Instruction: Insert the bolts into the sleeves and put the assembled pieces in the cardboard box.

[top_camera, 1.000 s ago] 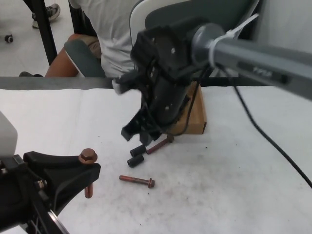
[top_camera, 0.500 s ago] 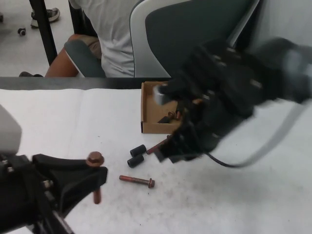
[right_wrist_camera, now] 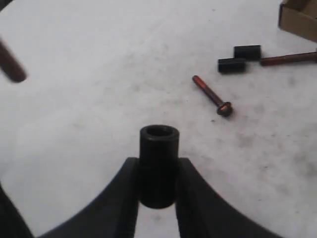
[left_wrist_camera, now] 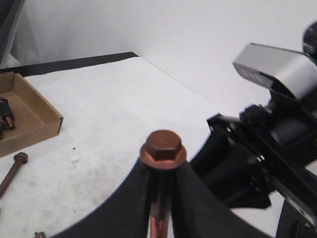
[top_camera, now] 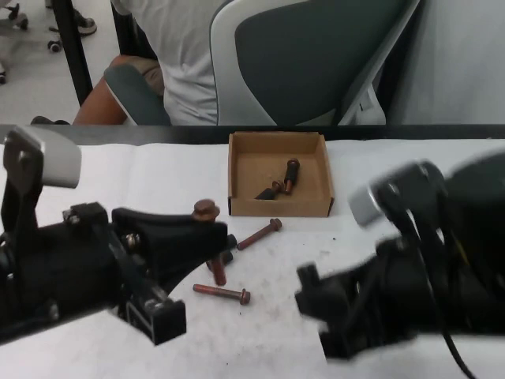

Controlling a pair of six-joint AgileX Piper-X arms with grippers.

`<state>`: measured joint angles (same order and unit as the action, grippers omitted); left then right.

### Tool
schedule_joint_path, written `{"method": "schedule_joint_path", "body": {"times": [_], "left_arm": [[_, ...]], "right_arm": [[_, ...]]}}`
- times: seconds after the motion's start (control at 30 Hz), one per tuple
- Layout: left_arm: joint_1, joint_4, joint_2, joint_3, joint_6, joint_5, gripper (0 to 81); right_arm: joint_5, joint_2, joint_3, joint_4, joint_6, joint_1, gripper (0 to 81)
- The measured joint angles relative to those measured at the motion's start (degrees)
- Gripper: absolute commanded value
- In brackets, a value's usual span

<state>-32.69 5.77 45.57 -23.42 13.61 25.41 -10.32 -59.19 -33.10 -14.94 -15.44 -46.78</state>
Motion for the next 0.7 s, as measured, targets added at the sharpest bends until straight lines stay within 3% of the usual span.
{"method": "schedule_joint_path", "body": {"times": [0.27, 0.5, 0.7], "left_arm": [[0.0, 3.3, 0.99, 0.0, 5.67, 0.0, 0.8], [0.0, 4.4, 0.99, 0.0, 12.7, 0.0, 0.8], [0.0, 4.97, 0.99, 0.0, 16.52, 1.81, 0.8]], "right_arm": [[-0.26, 2.67, 4.08, 5.71, 3.51, -4.83, 0.2], [-0.26, 2.67, 4.11, 6.0, 10.34, -5.16, 0.2], [-0.26, 2.67, 4.11, 6.41, 11.53, -5.16, 0.2]]}}
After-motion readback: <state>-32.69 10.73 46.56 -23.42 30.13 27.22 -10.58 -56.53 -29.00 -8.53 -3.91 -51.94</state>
